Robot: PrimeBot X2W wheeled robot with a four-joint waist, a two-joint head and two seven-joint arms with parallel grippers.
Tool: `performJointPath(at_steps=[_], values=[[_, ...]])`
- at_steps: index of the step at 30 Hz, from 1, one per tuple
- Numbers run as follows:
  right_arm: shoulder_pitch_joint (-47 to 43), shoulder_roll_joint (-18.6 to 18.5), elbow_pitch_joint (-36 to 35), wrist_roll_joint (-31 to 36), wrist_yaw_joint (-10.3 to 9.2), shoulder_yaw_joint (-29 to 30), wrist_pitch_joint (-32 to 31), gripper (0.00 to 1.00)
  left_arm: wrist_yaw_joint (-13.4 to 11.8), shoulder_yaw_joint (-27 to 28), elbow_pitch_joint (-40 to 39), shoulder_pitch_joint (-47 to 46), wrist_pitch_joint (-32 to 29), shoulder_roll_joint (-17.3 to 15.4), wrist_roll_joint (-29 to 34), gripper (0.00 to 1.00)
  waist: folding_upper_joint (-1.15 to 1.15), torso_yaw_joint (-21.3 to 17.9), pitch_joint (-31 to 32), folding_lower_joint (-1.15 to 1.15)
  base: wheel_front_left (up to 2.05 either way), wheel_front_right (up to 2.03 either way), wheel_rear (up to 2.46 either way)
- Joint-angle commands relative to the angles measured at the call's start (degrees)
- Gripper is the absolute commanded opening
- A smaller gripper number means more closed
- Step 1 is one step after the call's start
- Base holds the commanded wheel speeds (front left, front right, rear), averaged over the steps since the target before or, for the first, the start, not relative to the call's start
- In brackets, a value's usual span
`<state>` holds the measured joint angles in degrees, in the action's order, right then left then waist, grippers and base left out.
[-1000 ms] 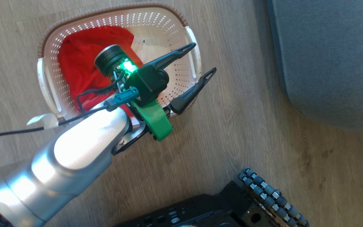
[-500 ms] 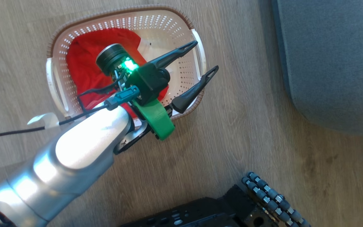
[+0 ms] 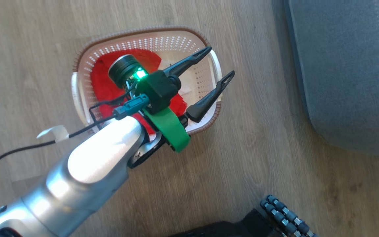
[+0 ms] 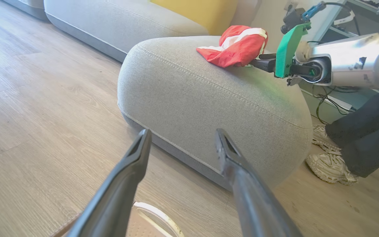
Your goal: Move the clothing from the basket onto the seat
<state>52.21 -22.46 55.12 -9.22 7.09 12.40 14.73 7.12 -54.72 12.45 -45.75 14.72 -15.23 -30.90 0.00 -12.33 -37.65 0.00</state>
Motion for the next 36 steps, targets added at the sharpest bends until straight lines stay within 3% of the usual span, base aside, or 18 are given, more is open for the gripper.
performJointPath(at_steps=[1, 10, 22, 29, 36], values=[[-3.3, -1.6, -3.2, -1.2, 0.40, -2.7, 0.3, 1.00, 0.4, 2.5, -1.4, 1.2, 0.3, 0.3, 0.2, 1.00, 0.00, 1.3, 1.8, 0.00, 0.00, 0.00, 0.00], [-9.8, -0.5, -11.4, -5.1, 0.40, -11.5, 0.3, 1.00, 0.4, 7.3, -0.3, 5.4, 0.3, 1.7, 1.1, 1.00, 0.00, 4.1, 6.3, 0.00, 0.00, 0.00, 0.00], [-13.6, 2.2, -20.1, -9.6, 0.40, -21.8, 0.3, 1.00, 0.4, 20.2, 2.4, 13.4, 0.3, 5.1, 3.6, 1.00, 0.00, 9.4, 14.1, 0.00, 0.00, 0.00, 0.00], [-16.2, 3.9, -23.5, -11.1, 0.40, -24.8, 0.3, 1.00, 0.4, 29.0, 4.1, 18.3, 0.3, 7.1, 6.7, 1.00, 0.00, 12.0, 18.8, 0.00, 0.00, 0.00, 0.00], [-21.3, 6.5, -26.7, -11.9, 0.40, -24.1, 0.3, 1.00, 0.4, 38.0, 5.4, 24.0, 0.3, 9.1, 9.9, 1.00, 0.00, 14.0, 23.4, 0.00, 0.00, 0.00, 0.00]])
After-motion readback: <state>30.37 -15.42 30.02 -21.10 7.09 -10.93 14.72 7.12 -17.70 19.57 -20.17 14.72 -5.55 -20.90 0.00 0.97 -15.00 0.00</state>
